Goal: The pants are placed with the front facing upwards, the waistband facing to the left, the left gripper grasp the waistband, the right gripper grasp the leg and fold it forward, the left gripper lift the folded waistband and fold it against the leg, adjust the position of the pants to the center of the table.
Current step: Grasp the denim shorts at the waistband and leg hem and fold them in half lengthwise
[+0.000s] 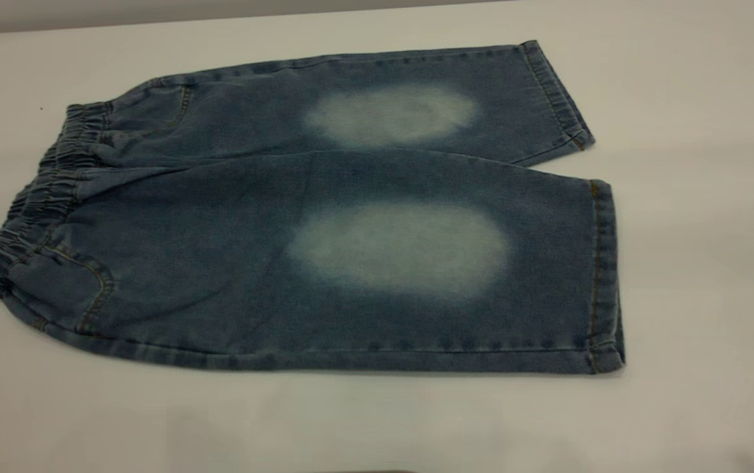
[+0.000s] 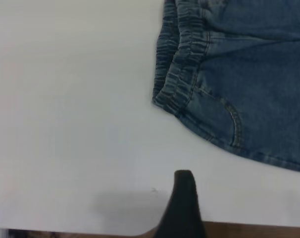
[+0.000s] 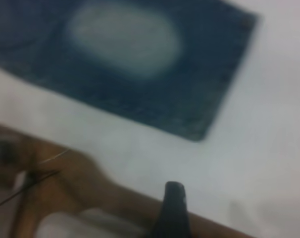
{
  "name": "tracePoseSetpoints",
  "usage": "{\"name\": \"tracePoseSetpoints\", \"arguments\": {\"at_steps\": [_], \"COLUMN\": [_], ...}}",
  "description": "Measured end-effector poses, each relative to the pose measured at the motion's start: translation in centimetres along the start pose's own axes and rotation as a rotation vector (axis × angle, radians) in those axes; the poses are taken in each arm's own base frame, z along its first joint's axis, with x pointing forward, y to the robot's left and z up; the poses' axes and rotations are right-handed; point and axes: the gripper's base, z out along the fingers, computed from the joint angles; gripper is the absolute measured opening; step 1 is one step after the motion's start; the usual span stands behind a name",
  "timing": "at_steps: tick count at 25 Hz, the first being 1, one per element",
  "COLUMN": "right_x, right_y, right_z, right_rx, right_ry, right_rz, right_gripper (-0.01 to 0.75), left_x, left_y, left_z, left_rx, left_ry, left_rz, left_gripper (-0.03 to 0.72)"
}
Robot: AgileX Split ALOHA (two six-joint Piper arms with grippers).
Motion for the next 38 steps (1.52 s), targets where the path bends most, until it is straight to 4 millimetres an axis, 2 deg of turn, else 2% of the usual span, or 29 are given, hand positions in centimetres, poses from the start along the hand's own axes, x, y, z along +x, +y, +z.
{"name": "tracePoseSetpoints", "arguments": {"at_steps": [4, 8, 14, 18, 26, 31, 38], "right_x": [-1.8, -3.1, -3.4, -3.3, -3.7, -3.9, -4.0], "right_y": [-0.2, -1.0, -2.7, -3.3, -3.4, -3.3, -3.3], "right_z": [3.4, 6.1, 9.2, 10.7, 11.4, 11.4, 11.4], "right_rx": [-0.128, -0.152, -0.099, -0.091, -0.12, -0.127, -0.123], "right_ry": [0.057, 0.069, 0.118, 0.153, 0.113, 0.095, 0.086], "right_rz": [0.001, 0.038, 0.119, 0.143, 0.151, 0.158, 0.159], "right_gripper": [0.57, 0.571, 0.571, 0.571, 0.571, 0.571, 0.571], "left_x": [-1.5, -1.8, -1.4, -0.7, 0.8, 0.6, 0.7], "left_y": [-0.2, -0.2, -0.2, 1.1, 4.9, 5.4, 5.3], "left_z": [4.9, 9.6, 15.0, 18.2, 23.0, 26.2, 28.8], "left_rx": [-0.012, -0.022, -0.033, -0.055, -0.121, -0.122, -0.092], "left_ry": [0.142, 0.275, 0.405, 0.469, 0.578, 0.609, 0.612], "left_rz": [0.003, 0.006, 0.005, -0.071, -0.208, -0.217, -0.283], "left_gripper": [0.57, 0.57, 0.57, 0.57, 0.57, 0.57, 0.57]}}
